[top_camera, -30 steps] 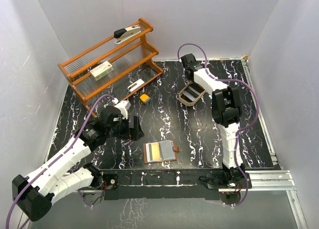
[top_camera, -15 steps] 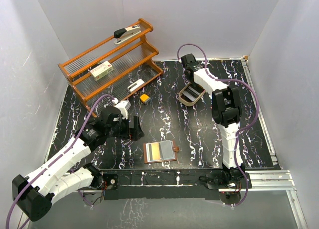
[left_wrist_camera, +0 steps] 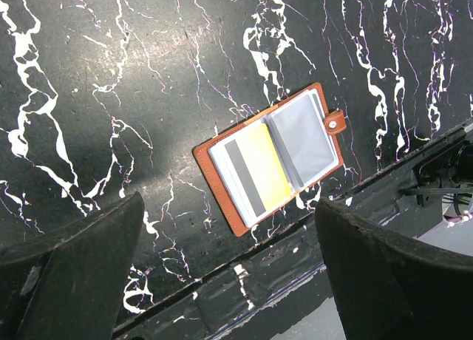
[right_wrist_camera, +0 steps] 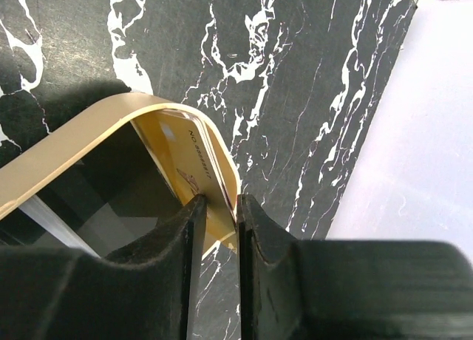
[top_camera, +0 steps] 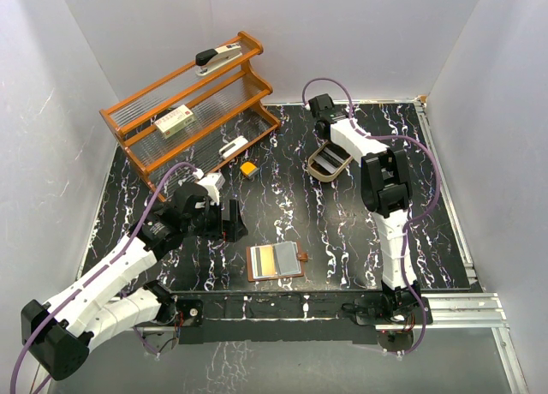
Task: Put the credit cards into the card holder
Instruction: Pick up the credit card from the storage box.
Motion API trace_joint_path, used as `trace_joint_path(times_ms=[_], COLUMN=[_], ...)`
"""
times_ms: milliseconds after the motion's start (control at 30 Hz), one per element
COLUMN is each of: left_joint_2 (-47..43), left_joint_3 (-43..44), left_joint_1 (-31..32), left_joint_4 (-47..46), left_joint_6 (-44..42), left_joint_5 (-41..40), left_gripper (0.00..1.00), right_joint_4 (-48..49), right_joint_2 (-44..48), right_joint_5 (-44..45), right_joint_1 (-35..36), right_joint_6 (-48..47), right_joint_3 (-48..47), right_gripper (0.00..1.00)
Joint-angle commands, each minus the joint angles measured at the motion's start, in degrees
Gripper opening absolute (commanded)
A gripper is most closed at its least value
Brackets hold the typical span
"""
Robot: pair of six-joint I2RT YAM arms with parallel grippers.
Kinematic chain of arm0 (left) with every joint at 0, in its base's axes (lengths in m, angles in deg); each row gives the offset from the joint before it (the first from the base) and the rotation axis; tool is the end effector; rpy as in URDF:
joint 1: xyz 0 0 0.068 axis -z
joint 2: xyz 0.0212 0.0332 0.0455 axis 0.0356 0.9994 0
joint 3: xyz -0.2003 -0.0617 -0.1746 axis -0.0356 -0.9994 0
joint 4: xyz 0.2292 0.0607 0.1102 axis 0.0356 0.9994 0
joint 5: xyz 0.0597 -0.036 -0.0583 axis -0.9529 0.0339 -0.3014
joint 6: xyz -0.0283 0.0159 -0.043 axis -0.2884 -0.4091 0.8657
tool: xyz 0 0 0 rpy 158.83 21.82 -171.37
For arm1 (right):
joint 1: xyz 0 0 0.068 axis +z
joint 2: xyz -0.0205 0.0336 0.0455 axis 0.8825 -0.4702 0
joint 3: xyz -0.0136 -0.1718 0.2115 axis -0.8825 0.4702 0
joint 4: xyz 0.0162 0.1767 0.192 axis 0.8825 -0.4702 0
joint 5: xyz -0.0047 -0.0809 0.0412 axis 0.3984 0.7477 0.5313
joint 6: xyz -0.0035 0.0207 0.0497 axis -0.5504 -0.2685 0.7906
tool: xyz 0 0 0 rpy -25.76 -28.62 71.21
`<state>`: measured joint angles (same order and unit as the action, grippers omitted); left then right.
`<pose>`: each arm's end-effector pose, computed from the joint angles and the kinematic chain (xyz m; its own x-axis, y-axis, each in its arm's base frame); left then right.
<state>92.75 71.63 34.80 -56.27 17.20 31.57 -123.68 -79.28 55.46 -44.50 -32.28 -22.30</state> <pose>0.1523 -0.1193 0.2745 -0.7438 -0.0275 -0.6678 0.3630 0.8224 -0.4381 0.4854 0.1315 0.1873 -0.7595 -0.5847 -0.2852 -0.2948 0.7002 -0.6503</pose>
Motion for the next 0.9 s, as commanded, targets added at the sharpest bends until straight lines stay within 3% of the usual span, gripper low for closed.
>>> trace_joint_path(times_ms=[0, 600, 867], left_joint_2=[-0.10, -0.24, -0.15], left_joint_3=[0.82, 0.66, 0.39], left_joint_1=[-0.09, -0.10, -0.10], left_joint_4=[0.06, -0.21, -0.47], left_joint_6=[-0.60, -0.52, -0.44], left_joint_5=[-0.15, 0.24, 0.66], left_gripper=[0.99, 0.99, 0.99], right_joint_4=[3.80, 1.68, -0.89], right_joint_2=[1.50, 4.66, 5.54], right_joint_5=[4.02, 2.79, 2.34], right_joint_1=[-0.14, 0.73, 1.37], right_joint_6=[-1.04, 0.12, 1.17], right_joint_3=[-3.52, -1.93, -3.75], right_gripper=[0.19, 0.18, 0.06])
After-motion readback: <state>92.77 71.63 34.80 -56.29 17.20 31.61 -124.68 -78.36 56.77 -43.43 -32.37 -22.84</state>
